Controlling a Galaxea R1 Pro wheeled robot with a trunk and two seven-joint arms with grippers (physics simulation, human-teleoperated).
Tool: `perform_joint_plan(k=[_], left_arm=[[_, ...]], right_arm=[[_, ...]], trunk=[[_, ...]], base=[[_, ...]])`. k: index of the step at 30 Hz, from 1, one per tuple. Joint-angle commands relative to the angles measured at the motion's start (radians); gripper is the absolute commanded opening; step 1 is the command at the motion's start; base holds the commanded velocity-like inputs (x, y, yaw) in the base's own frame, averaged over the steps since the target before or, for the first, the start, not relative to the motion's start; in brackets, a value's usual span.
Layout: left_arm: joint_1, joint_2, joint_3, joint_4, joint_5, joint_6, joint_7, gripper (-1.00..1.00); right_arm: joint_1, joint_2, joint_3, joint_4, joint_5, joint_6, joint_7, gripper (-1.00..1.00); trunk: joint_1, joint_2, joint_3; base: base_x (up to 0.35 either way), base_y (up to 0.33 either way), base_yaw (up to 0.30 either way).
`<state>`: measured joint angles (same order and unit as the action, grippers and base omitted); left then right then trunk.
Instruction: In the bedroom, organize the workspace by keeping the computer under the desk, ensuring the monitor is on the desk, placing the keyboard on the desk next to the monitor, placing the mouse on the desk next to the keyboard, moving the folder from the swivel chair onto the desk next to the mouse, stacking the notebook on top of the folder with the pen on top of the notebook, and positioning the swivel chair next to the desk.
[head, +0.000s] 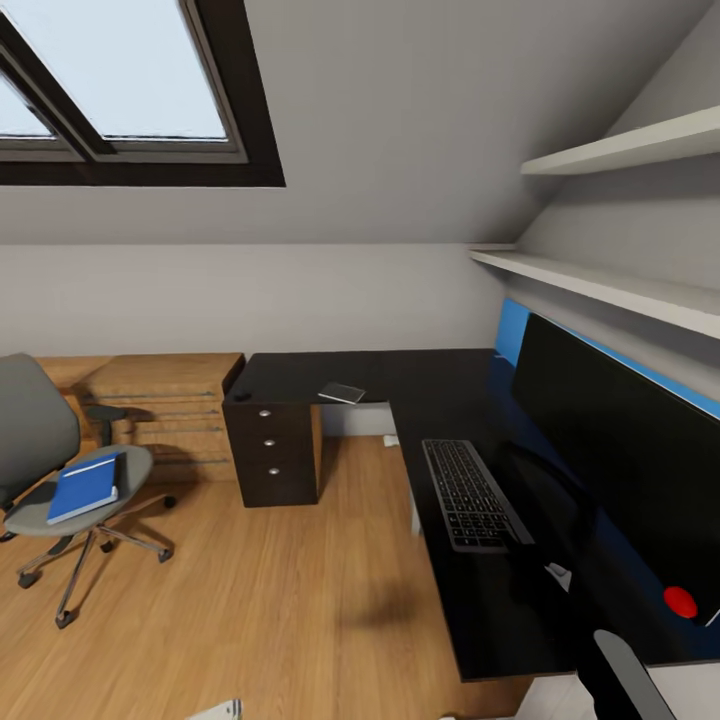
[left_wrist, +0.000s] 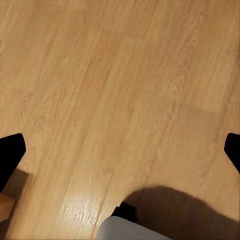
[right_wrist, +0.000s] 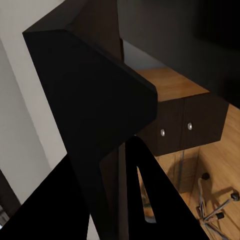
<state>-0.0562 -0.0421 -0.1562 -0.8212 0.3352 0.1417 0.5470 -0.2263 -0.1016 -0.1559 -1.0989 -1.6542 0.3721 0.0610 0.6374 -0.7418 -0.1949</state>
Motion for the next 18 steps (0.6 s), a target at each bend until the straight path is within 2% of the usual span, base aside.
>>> perform_joint_plan(k=[1,4,8,14,18], left_arm=[[-0.001,0.003,0.001,-0.002,0.005,0.004,0.007,1.00],[-0.001,0.013,0.007,-0.003,0.006,0.005,0.008,1.00],[-0.001,0.014,0.029,-0.003,0.007,0.004,0.007,1.00],[-0.001,0.014,0.033,-0.003,0.007,0.004,0.007,1.00],[-0.001,0.014,0.033,-0.003,0.007,0.004,0.007,1.00]], right_arm=[[-0.001,0.000,-0.003,0.000,-0.004,0.005,0.001,-1.00],[-0.001,0.001,-0.003,0.003,-0.004,0.005,0.001,-1.00],[-0.001,0.001,-0.001,0.006,-0.002,0.000,-0.002,-1.00],[-0.001,0.000,-0.001,0.008,0.000,-0.003,-0.004,-1.00],[-0.001,0.000,-0.002,0.016,0.001,-0.004,-0.035,-1.00]], trunk=[[0.000,-0.001,-0.002],[0.000,-0.001,-0.002],[0.000,-0.001,-0.002],[0.000,-0.001,-0.002],[0.000,-0.001,-0.002]], base=[[0.128,0.000,0.000],[0.057,0.000,0.000],[0.035,-0.028,0.000],[0.125,-0.135,0.000],[0.007,-0.156,0.000]])
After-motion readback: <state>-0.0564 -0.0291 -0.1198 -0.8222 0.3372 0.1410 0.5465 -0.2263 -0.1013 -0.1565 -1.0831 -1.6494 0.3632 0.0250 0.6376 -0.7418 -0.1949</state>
